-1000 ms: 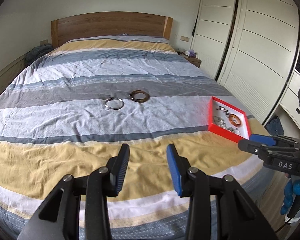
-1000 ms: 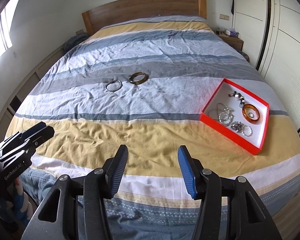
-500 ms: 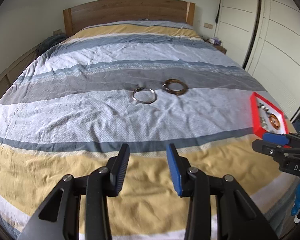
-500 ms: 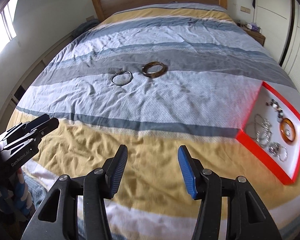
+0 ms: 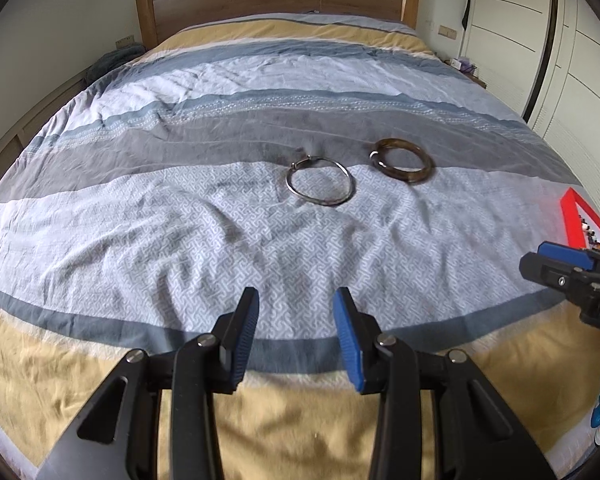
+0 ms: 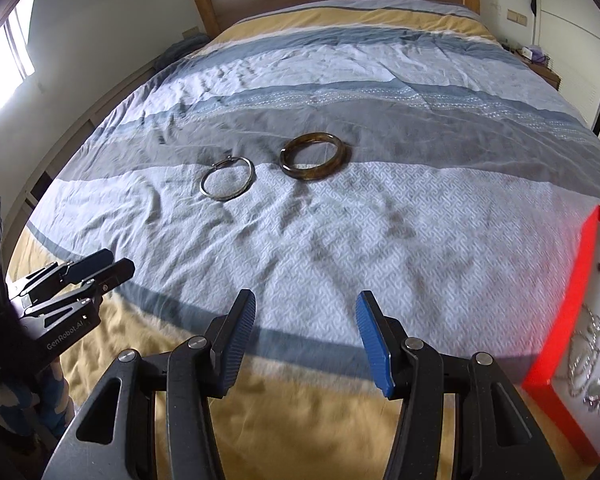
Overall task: Organize jewelry
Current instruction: 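Withdraw both tools and move toward the brown bangle and silver hoop, then grasp the brown horn bangle with the right tool while the left tool grasps the large silver hoop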
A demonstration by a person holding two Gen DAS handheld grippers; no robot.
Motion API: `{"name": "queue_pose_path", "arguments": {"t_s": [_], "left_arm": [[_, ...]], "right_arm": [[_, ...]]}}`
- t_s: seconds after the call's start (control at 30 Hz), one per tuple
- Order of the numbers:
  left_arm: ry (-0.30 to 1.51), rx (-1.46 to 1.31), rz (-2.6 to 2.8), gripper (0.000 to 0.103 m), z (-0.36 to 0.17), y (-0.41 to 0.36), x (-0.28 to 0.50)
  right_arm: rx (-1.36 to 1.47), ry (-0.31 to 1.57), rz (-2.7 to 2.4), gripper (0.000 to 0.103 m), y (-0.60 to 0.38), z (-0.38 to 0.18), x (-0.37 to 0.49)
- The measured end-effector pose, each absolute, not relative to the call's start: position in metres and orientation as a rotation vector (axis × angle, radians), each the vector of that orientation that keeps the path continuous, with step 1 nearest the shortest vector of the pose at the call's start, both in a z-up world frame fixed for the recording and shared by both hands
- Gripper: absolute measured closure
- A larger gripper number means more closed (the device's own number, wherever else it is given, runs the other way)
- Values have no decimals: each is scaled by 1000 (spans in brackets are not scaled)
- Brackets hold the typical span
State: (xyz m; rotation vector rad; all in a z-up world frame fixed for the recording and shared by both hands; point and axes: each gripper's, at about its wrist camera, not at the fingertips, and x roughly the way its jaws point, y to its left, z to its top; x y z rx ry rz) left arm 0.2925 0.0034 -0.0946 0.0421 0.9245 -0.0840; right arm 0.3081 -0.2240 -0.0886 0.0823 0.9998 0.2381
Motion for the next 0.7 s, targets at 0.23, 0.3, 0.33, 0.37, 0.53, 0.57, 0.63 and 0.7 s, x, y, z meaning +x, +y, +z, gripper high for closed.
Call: {"name": "queue_pose_path", "arguments": {"t_s": [0.23, 0.3, 0.33, 0.37, 0.53, 0.57, 0.63, 0.7], "left_arm": [[923, 22, -68, 66, -110, 3, 318], [919, -7, -63, 66, -110, 8, 327], [912, -30, -60, 66, -110, 11, 334], [906, -47, -57, 66, -109, 14, 340], [898, -89, -43, 66, -114, 24, 385], [900, -87, -42, 66, -116, 24, 393], [914, -103, -56, 66, -123, 26, 409], [925, -102, -56, 66, -131, 26, 422]], "right_arm": [[83, 979, 244, 51, -231, -99, 340], [79, 971, 245, 51, -232, -100, 351], [72, 966, 247, 51, -232, -101, 358], [62, 957, 250, 51, -231, -100, 366], [33, 922, 249, 51, -229, -99, 407], [30, 916, 247, 51, -228, -100, 418], [31, 911, 247, 51, -226, -102, 433], [28, 914, 247, 51, -224, -106, 450]]}}
